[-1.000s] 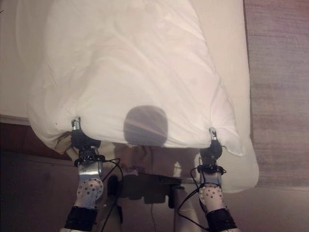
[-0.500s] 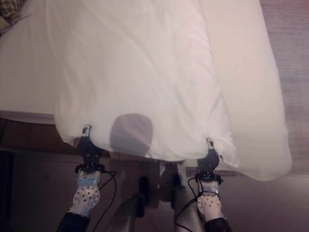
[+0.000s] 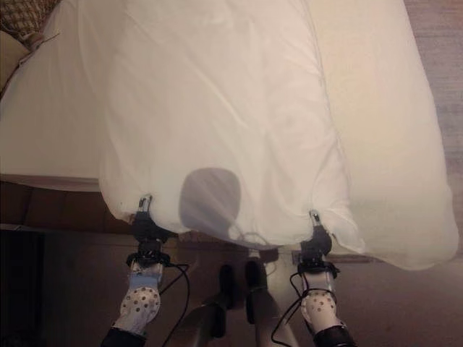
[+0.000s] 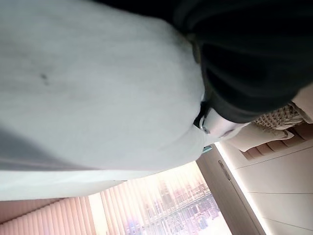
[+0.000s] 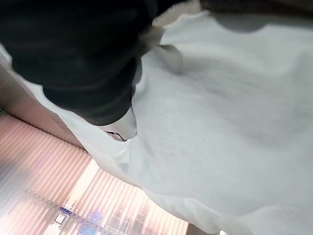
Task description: Make the bed
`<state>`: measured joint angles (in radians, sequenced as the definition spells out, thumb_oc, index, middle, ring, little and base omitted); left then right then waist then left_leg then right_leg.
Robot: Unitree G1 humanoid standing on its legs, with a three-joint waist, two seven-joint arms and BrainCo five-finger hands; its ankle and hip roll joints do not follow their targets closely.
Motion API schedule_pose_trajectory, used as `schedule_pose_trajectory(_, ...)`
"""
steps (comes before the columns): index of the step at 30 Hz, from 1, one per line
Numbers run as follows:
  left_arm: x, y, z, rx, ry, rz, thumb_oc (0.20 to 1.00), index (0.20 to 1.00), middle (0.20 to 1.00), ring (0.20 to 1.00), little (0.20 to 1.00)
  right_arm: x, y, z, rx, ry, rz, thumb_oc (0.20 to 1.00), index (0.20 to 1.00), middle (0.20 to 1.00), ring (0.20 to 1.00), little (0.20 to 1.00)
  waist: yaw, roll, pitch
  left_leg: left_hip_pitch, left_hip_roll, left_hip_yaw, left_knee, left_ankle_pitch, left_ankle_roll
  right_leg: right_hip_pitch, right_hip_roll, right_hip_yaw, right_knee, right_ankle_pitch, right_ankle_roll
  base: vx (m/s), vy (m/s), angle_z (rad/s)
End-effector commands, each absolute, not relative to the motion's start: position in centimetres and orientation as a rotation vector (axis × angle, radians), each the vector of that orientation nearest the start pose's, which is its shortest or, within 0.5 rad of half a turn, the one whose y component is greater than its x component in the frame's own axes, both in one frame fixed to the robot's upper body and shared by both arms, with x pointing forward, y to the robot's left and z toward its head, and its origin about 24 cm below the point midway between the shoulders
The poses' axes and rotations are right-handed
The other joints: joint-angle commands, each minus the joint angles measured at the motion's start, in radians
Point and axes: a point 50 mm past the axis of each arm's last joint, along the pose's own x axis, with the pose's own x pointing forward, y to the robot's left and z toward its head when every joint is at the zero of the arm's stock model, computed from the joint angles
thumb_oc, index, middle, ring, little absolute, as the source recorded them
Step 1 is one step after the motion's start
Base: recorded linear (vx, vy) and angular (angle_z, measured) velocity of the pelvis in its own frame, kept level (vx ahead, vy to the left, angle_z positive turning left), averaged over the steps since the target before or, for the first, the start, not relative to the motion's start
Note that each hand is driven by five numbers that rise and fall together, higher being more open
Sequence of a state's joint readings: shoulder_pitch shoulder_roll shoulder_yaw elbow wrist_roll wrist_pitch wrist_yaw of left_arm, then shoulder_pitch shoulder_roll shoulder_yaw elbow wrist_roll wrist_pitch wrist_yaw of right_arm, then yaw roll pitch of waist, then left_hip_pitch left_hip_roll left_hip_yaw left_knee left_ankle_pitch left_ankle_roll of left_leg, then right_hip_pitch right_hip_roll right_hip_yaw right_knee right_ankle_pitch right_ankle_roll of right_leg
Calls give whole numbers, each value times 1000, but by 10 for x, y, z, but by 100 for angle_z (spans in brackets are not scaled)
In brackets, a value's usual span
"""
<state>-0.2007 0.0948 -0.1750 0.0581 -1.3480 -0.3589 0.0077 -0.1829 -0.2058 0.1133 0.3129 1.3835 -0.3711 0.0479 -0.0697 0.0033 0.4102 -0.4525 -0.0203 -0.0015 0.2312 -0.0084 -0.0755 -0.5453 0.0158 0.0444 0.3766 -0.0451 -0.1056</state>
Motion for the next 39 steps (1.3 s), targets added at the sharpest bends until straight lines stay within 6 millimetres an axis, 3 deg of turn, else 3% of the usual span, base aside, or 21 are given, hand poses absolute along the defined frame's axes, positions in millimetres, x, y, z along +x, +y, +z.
schedule_pose_trajectory(1, 270, 150, 108, -1221, -415, -79, 200, 200, 200, 200, 200, 281, -196, 49, 1057, -242, -113, 200, 200, 200, 200, 200, -11, -9, -46, -2, 129, -109, -129, 148, 10, 34, -5, 58, -106, 29, 163, -23, 150, 8)
schedule_pose_trajectory(2, 270, 150, 108, -1221, -415, -79, 200, 200, 200, 200, 200, 281, -196, 49, 1058, -242, -113, 200, 200, 200, 200, 200, -11, -9, -45, 2, 129, -110, -134, 149, 9, 34, -5, 57, -103, 27, 162, 1, 297, 7)
schedule_pose_trajectory(3, 271, 151, 111, -1207, -427, -80, 200, 200, 200, 200, 200, 281, -198, 49, 1060, -245, -123, 200, 200, 200, 200, 200, -6, -6, -45, 21, 189, -138, -181, 192, -16, 21, -18, 73, -72, 17, 174, 19, 408, 3)
schedule_pose_trajectory(5, 273, 151, 114, -1180, -430, -86, 200, 200, 200, 200, 200, 283, -197, 50, 1066, -249, -128, 200, 200, 200, 200, 200, 4, -1, -46, 52, 222, -164, -217, 206, -39, 18, -34, 90, -59, 14, 194, 23, 485, -2)
schedule_pose_trajectory(8, 275, 147, 113, -1151, -411, -100, 200, 200, 200, 200, 200, 285, -193, 53, 1072, -251, -110, 200, 200, 200, 200, 200, 3, 6, -47, 29, 173, -176, -118, 124, -32, 15, -72, 112, -74, 41, 230, -8, 514, -17)
schedule_pose_trajectory(9, 278, 139, 112, -1150, -381, -135, 200, 200, 200, 200, 200, 285, -190, 55, 1093, -256, -102, 200, 200, 200, 200, 200, -11, 0, -44, 20, 107, -117, -3, 25, -20, 63, -160, 142, -133, 94, 280, 70, 956, -7)
schedule_pose_trajectory(10, 278, 133, 105, -1106, -326, -166, 200, 200, 200, 200, 200, 280, -194, 51, 1091, -251, -122, 200, 200, 200, 200, 200, -20, -1, -40, -7, 29, -83, 114, -48, 3, 113, -244, 179, -239, 212, 294, 66, 953, 14)
schedule_pose_trajectory(11, 278, 134, 105, -1106, -326, -166, 200, 200, 200, 200, 200, 280, -194, 51, 1091, -251, -122, 200, 200, 200, 200, 200, -21, -3, -44, -12, 27, -82, 115, -46, 4, 109, -247, 180, -242, 216, 295, 74, 723, 38)
schedule_pose_trajectory(13, 279, 133, 101, -1059, -302, -181, 200, 200, 200, 200, 200, 281, -191, 50, 1094, -243, -119, 200, 200, 200, 200, 200, -23, 6, -52, -9, -3, -51, 123, -88, 45, 111, -317, 158, -329, 321, 282, 50, 653, 12)
schedule_pose_trajectory(14, 276, 140, 95, -1038, -300, -162, 200, 200, 200, 200, 200, 282, -186, 51, 1090, -238, -90, 200, 200, 200, 200, 200, -13, 15, -56, 11, -10, -17, 113, -89, 62, 101, -283, 85, -320, 256, 258, 21, 641, -36)
schedule_pose_trajectory(17, 276, 143, 94, -1030, -299, -149, 200, 200, 200, 200, 200, 281, -187, 51, 1098, -244, -93, 200, 200, 200, 200, 200, -20, 15, -55, 28, -15, -1, 82, -80, 62, 84, -232, 76, -273, 207, 248, -56, 388, -104)
schedule_pose_trajectory(18, 275, 149, 94, -1001, -307, -125, 200, 200, 200, 200, 200, 278, -192, 48, 1090, -240, -112, 200, 200, 200, 200, 200, -30, 1, -45, 45, -49, 31, 31, -54, 66, 35, -76, 9, -166, 110, 230, -96, 325, -26)
schedule_pose_trajectory(21, 271, 153, 87, -1008, -291, -77, 200, 200, 200, 200, 200, 268, -197, 37, 1088, -215, -162, 200, 200, 200, 200, 200, -42, -11, -52, 88, -93, 36, -55, -15, 64, 45, 86, 13, -44, 42, 206, -57, 230, -4)
schedule_pose_trajectory(23, 268, 151, 83, -1016, -275, -67, 200, 200, 200, 200, 200, 262, -200, 31, 1077, -204, -177, 200, 200, 200, 200, 200, -46, -10, -60, 96, -121, 23, -91, 6, 70, 60, 145, 35, -18, 26, 194, -38, 48, 42)
schedule_pose_trajectory(26, 265, 143, 80, -1073, -257, -60, 200, 200, 200, 200, 200, 261, -202, 31, 1039, -194, -189, 200, 200, 200, 200, 200, -48, 26, -72, 77, -141, 7, -91, 17, 70, 93, 124, 92, -82, 23, 164, -46, 4, 8)
schedule_pose_trajectory(31, 262, 138, 77, -1116, -250, -45, 200, 200, 200, 200, 200, 263, -201, 34, 1017, -197, -182, 200, 200, 200, 200, 200, -36, 39, -68, 37, -138, 27, -25, 17, 52, 116, 101, 82, -118, 29, 159, -71, -67, 5)
schedule_pose_trajectory(32, 265, 126, 79, -1169, -239, -55, 200, 200, 200, 200, 200, 269, -209, 41, 974, -215, -183, 200, 200, 200, 200, 200, -30, 55, -38, -46, -125, 85, 122, 55, -28, 145, 57, 47, -149, 31, 154, -198, -155, 3)
schedule_pose_trajectory(33, 265, 126, 79, -1169, -239, -55, 200, 200, 200, 200, 200, 269, -209, 41, 974, -215, -183, 200, 200, 200, 200, 200, -30, 55, -38, -47, -125, 85, 122, 54, -28, 145, 57, 47, -149, 32, 154, -238, -186, 62)
schedule_pose_trajectory(34, 265, 125, 78, -1170, -234, -57, 200, 200, 200, 200, 200, 271, -207, 41, 983, -214, -181, 200, 200, 200, 200, 200, -28, 55, -50, -29, -117, 77, 86, 29, 0, 138, 56, 48, -151, 33, 159, -55, -39, 83)
schedule_pose_trajectory(36, 266, 126, 77, -1170, -228, -53, 200, 200, 200, 200, 200, 273, -205, 41, 1004, -220, -185, 200, 200, 200, 200, 200, -31, 52, -62, 21, -63, 51, -9, 32, 33, 125, 49, 55, -156, 43, 162, -68, -11, 39)
schedule_pose_trajectory(39, 267, 131, 82, -1153, -254, -46, 200, 200, 200, 200, 200, 271, -206, 37, 1012, -215, -205, 200, 200, 200, 200, 200, -29, 27, -83, 35, 35, -45, -111, 107, 27, 116, 8, 73, -179, 50, 164, -43, 97, 7)
